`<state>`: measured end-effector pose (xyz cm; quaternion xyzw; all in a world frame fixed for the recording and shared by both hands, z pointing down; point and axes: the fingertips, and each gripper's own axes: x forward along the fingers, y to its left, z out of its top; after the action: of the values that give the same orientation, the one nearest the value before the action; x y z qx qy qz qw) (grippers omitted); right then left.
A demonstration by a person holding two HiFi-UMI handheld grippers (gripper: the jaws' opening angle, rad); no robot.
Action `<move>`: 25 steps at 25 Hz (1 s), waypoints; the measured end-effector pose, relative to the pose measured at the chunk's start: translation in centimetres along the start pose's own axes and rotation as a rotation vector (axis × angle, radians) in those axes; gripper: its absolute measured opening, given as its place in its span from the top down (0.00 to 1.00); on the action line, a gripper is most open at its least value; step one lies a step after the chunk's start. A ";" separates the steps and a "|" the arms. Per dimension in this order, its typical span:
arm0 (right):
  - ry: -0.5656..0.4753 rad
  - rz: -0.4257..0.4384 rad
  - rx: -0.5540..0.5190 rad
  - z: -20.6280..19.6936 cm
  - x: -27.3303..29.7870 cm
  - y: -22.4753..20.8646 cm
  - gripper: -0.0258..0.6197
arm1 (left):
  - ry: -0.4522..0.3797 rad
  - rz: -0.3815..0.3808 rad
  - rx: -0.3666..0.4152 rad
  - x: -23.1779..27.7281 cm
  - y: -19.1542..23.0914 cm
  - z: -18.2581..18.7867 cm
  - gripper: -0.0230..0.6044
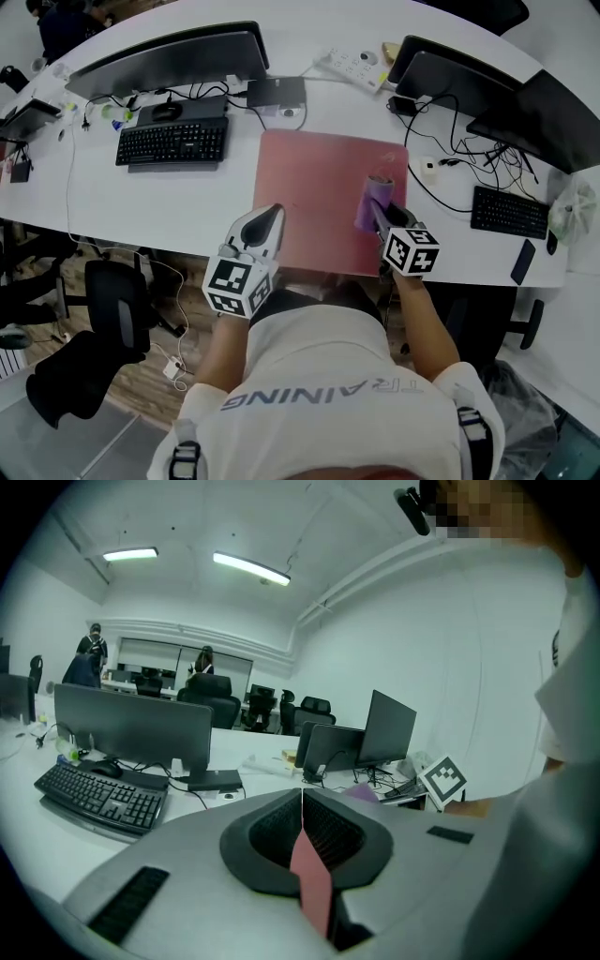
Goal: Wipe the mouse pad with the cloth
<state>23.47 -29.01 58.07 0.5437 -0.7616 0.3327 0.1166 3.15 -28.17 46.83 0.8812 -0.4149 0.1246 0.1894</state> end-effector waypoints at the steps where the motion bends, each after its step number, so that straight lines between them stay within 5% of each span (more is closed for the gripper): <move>1: -0.005 0.031 -0.016 0.4 0.4 2.1 0.81 | -0.001 0.003 -0.003 -0.5 0.7 0.0 0.91; 13: 0.089 0.269 -0.089 -4.6 7.8 23.0 0.81 | 0.010 0.060 -0.033 -8.3 11.9 -1.6 0.91; 25: 0.336 0.241 -0.159 -16.3 18.0 30.2 0.81 | 0.042 0.067 -0.059 -13.6 19.7 -4.4 0.91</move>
<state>-13.76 -26.54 68.59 0.3749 -0.8147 0.3691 0.2439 -20.97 -28.40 50.15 0.8580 -0.4437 0.1369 0.2198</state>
